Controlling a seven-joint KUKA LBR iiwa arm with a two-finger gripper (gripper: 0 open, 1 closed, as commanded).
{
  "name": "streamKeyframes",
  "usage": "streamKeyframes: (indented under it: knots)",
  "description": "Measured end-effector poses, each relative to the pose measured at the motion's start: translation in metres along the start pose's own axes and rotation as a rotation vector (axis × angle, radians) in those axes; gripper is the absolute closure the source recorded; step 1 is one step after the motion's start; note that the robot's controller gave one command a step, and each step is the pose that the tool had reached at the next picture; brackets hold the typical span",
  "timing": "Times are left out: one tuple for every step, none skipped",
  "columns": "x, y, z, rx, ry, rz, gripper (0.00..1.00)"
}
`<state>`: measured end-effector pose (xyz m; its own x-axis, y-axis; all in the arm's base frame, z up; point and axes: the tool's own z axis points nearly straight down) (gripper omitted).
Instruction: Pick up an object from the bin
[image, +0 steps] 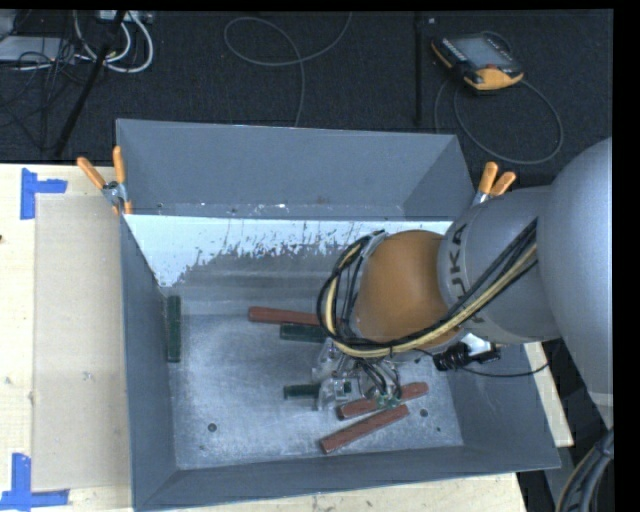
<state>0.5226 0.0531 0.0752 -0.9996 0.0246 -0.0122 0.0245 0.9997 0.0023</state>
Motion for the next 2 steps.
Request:
streamKeyframes:
  knots:
    - [0.000, 0.000, 0.000, 0.000, 0.000, 0.001, 1.00]
    - [0.007, -0.023, -0.147, 0.003, 0.010, 0.070, 1.00]
